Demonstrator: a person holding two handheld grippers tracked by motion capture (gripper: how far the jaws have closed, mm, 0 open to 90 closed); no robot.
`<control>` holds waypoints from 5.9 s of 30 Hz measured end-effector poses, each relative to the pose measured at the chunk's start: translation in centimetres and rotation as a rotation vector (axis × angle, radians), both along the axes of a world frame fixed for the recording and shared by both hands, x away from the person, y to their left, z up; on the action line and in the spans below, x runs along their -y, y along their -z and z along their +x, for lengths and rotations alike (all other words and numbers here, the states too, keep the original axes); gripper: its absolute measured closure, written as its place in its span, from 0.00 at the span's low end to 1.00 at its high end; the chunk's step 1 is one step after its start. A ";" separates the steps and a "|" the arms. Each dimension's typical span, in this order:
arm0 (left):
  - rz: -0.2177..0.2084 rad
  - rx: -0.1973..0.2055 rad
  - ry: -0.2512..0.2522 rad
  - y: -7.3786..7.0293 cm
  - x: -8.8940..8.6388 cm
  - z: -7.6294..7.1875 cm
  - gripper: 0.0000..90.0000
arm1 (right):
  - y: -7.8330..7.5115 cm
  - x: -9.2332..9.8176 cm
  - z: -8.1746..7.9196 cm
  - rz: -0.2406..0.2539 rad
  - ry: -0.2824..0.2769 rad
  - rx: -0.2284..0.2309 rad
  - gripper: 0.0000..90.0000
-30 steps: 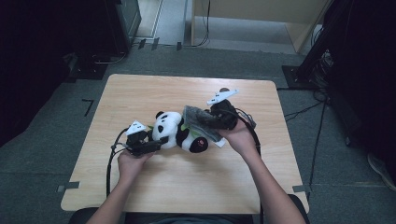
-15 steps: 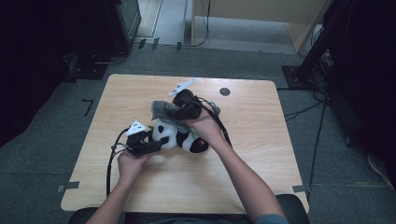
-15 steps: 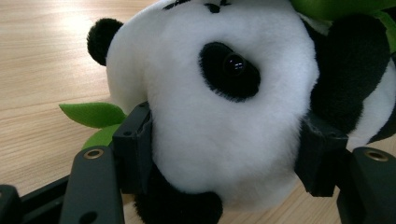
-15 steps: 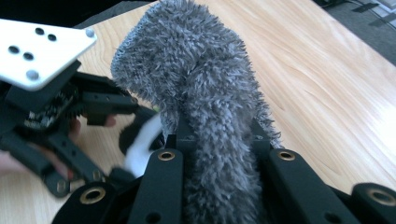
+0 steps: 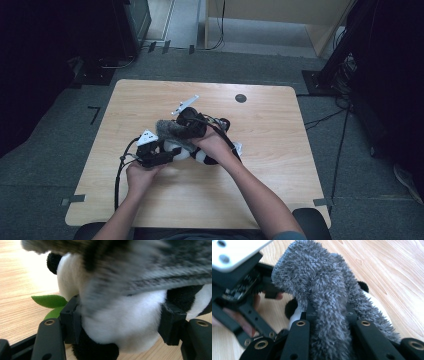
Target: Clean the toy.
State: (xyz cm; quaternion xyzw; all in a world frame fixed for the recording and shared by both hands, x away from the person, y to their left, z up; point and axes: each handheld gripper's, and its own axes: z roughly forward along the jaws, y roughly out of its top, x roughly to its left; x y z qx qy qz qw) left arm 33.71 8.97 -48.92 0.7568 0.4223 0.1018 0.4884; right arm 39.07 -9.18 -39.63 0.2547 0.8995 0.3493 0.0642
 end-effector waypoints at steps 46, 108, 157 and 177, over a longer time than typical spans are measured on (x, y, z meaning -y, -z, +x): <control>-0.005 -0.039 0.019 0.1 0.2 0.3 0.37 | 3.5 15.8 -3.5 0.155 0.218 -0.036 0.84; 0.006 -0.041 0.016 -0.3 0.3 0.0 0.40 | 2.0 3.8 -4.5 0.057 0.020 -0.039 0.86; -0.003 -0.027 0.035 -0.1 0.3 -0.1 0.39 | -2.3 14.5 -5.4 0.158 0.180 -0.001 0.86; -0.002 -0.027 0.032 -0.1 0.3 -0.1 0.39 | -0.2 1.3 -1.1 0.085 0.086 -0.055 0.86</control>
